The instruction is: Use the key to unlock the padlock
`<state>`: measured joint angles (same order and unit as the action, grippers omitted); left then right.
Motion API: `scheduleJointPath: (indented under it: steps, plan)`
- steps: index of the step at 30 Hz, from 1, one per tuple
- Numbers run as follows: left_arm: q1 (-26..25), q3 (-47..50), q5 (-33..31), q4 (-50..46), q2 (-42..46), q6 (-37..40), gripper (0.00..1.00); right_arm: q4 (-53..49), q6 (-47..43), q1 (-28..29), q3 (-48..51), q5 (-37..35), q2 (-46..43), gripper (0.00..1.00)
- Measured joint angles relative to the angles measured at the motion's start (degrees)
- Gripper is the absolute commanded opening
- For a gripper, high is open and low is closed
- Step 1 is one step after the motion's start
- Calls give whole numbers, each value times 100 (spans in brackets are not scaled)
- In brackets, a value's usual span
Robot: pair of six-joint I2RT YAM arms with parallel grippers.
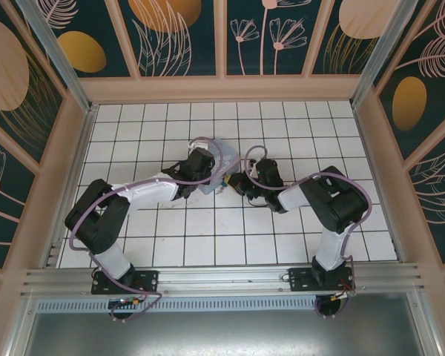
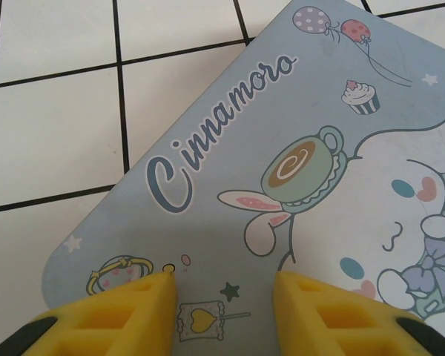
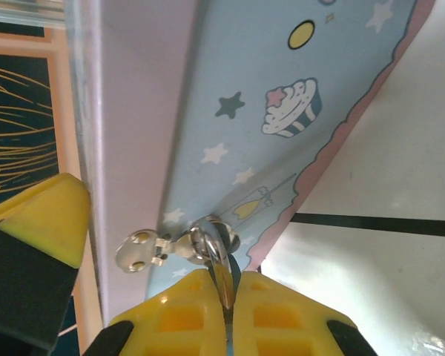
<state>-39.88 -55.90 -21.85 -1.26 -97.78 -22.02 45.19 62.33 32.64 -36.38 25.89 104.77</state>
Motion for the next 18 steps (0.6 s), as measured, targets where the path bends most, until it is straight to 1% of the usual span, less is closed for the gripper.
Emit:
scheduleJointPath:
  steps: [5, 11, 18]
  plan:
    - [-7, -13, 42, 48, -28, 17, 37, -2, 31, -15, 22, -125, -48, 0]
    - [-11, -48, 83, 153, -98, 20, 37, -577, -474, -131, -225, -212, -48, 0]
    - [-11, -74, 90, 157, -127, 39, 36, -581, -787, -164, -227, -179, -48, 0]
